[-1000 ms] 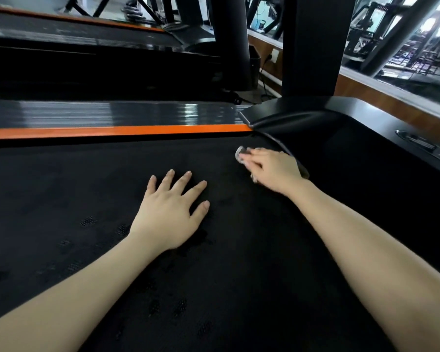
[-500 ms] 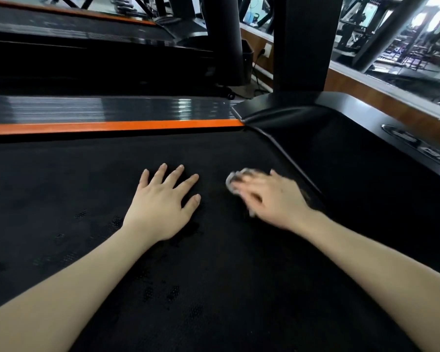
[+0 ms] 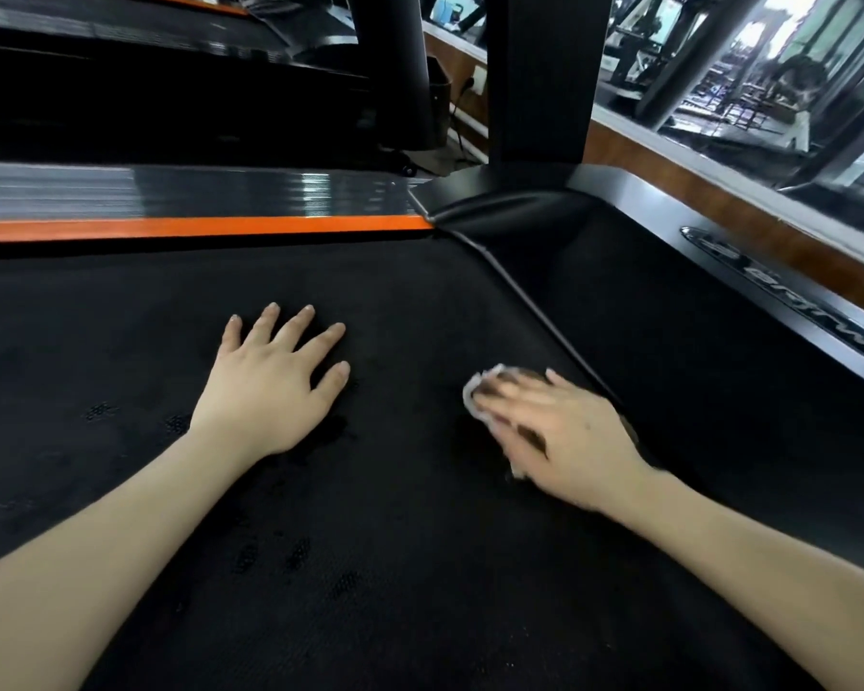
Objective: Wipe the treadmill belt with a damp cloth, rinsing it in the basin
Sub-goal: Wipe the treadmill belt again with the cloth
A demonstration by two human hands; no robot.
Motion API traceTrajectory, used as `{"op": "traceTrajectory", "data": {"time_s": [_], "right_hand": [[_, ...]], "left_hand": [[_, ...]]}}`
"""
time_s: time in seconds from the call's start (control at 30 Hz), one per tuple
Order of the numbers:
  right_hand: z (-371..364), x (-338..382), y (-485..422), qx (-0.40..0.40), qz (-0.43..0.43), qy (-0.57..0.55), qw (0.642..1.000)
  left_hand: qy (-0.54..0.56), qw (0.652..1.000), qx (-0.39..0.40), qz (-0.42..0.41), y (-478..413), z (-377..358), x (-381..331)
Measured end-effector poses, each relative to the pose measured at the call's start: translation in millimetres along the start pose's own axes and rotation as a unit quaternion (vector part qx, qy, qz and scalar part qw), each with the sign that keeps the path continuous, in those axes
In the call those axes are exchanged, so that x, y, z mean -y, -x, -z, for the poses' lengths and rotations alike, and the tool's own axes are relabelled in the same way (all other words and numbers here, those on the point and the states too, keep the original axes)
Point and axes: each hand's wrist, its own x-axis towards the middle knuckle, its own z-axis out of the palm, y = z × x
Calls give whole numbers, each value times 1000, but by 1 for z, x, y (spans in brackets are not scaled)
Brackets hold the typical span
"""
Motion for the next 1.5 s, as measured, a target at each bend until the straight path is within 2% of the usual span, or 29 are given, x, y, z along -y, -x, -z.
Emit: {"op": "traceTrajectory", "data": {"time_s": [0.07, 0.13, 0.2, 0.3, 0.43, 0.53, 0.63, 0.7, 0.8, 0.9, 0.97, 1.03, 1.13, 1.23, 1.3, 1.4, 1.43, 1.5], "right_hand": [[-8, -14, -36, -16, -62, 11, 998], [-14, -28, -71, 19, -119, 21, 992], [-19, -32, -90, 37, -133, 31, 990], [-8, -17, -70, 44, -122, 12, 991], [10, -7, 21, 13, -56, 20, 998], [9, -12, 47, 21, -51, -9, 998], [8, -13, 40, -4, -63, -22, 998], [5, -16, 36, -12, -65, -20, 998], [1, -11, -1, -13, -120, 10, 993], [-14, -5, -68, 5, -217, 37, 975], [-23, 13, -102, -11, -250, 37, 967], [-35, 50, -124, -27, -202, 16, 979], [-46, 117, -135, -22, -47, -44, 998], [-42, 105, -146, 24, 0, -45, 999], [-45, 65, -161, 40, -55, -11, 998], [-45, 27, -193, 43, -229, 25, 972], [-47, 28, -205, 41, -255, 37, 965], [-54, 48, -227, 36, -252, 40, 966]], "left_hand": [[-3, 1000, 3, 2, 0, 0, -1], [-2, 1000, 3, 2, -1, 0, -2], [2, 1000, 5, 1, -2, 1, 0], [9, 1000, 3, 0, -1, 3, 1], [2, 1000, 5, -3, -1, 3, -1], [6, 1000, 12, 3, 0, 5, -2], [84, 996, 5, 5, -1, 18, -1], [125, 991, -41, -15, -3, 30, 9], [43, 997, -54, -25, -6, 40, 45], [-56, 997, 6, 45, 0, 33, 77], [-54, 995, 25, 74, 5, 26, 82], [-39, 996, 14, 74, 6, 20, 83], [-16, 997, -3, 72, 7, 19, 85], [-9, 998, -1, 68, 9, 19, 88], [-14, 998, -2, 67, 9, 18, 87], [-17, 997, -6, 76, 8, 16, 85], [-17, 997, -8, 78, 7, 16, 84], [-22, 997, -8, 78, 5, 15, 81]]}}
